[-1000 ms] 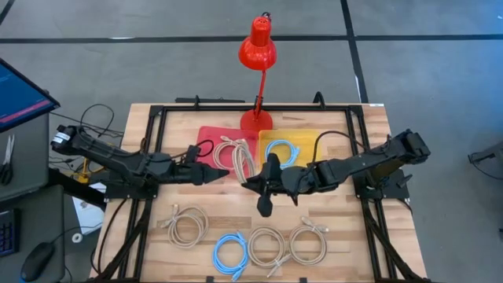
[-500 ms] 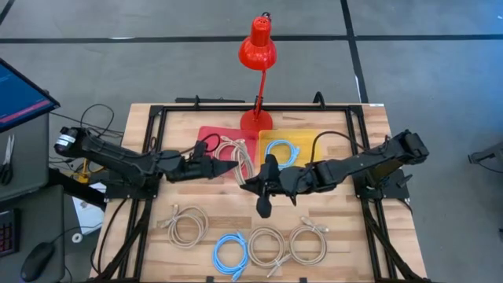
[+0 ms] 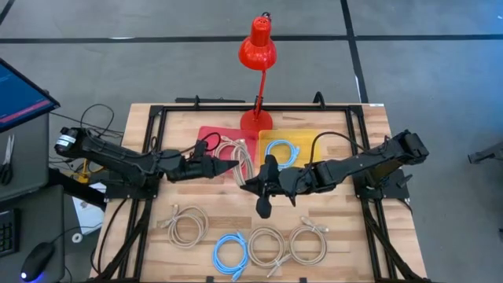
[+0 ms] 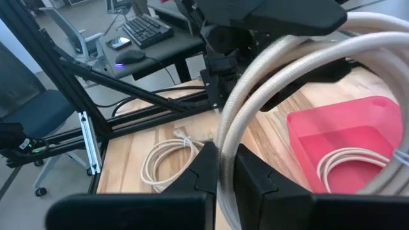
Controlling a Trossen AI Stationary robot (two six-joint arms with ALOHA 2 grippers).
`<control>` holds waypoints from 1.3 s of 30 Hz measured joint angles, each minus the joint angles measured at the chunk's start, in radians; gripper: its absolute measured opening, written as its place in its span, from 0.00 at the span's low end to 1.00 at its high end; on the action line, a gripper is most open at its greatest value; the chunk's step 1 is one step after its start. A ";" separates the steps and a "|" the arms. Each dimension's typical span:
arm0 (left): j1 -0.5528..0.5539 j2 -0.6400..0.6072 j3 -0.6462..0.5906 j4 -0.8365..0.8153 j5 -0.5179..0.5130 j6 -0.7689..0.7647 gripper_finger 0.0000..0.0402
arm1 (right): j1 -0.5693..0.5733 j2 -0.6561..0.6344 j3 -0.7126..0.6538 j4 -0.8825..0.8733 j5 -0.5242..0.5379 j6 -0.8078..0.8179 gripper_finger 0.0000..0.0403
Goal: Sort HDMI cables
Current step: Put the brown HDMI cable into the red bin
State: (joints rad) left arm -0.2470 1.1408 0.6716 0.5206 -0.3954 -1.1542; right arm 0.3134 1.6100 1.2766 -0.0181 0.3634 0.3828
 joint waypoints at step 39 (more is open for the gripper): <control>0.010 -0.105 -0.001 -0.318 -0.009 0.451 0.09 | -0.038 -0.214 0.001 -0.357 -0.261 0.179 0.45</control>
State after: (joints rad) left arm -0.2369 1.0358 0.6703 0.2027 -0.4047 -0.7028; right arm 0.2752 1.3963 1.2778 -0.3752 0.1024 0.5617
